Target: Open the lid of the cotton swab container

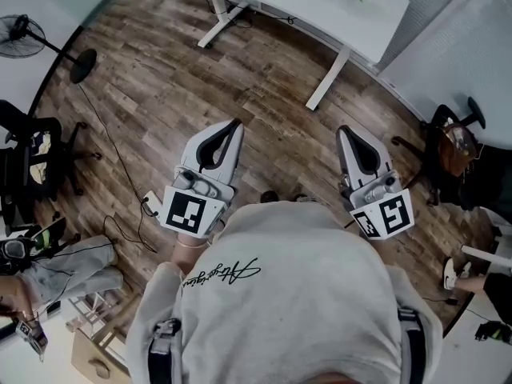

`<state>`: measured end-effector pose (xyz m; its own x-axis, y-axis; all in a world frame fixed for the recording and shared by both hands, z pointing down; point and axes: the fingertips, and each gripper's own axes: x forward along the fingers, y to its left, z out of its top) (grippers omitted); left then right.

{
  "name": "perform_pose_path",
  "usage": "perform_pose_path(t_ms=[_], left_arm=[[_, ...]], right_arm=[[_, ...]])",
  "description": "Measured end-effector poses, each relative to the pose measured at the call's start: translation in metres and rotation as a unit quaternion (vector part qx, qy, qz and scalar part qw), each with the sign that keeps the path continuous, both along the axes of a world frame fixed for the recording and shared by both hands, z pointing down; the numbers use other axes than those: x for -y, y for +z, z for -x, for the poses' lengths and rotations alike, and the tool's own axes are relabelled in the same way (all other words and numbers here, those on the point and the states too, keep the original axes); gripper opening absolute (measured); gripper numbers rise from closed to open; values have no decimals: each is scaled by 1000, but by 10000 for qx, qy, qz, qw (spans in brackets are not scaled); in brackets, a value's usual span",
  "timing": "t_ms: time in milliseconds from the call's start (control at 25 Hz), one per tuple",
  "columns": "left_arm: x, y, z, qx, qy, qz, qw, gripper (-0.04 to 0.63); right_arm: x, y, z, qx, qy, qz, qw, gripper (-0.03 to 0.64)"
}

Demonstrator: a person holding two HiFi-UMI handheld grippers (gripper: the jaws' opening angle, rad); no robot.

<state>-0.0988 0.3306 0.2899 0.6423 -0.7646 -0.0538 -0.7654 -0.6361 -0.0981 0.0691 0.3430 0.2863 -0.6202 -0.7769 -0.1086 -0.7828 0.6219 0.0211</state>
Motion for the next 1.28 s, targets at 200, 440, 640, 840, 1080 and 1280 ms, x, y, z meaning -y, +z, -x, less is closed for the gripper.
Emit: perform_pose_path(t_ms=[200, 440, 640, 840, 1080, 1280], left_arm=[[-4, -1, -2, -83, 12, 43, 10000, 51], [-2, -3, 0, -102, -16, -4, 9999, 239], [-1, -3, 7, -134, -137, 25, 9998, 323], [3, -2, 8, -97, -143, 49, 9998, 345], [-1, 1, 5, -136, -62, 78, 9999, 348], [-8, 1, 8, -151, -8, 107, 9998, 348]], right_arm=[[-5, -2, -1, 124, -53, 28, 9999, 120], [7, 1, -18, 559, 403, 240, 9973, 341], [7, 1, -19, 329, 599, 166, 9975, 437], [9, 1, -14, 372, 536, 223, 9976, 448], [10, 5, -9, 362, 534, 395, 9971, 462], [2, -5, -1, 362, 512, 297, 9976, 468]])
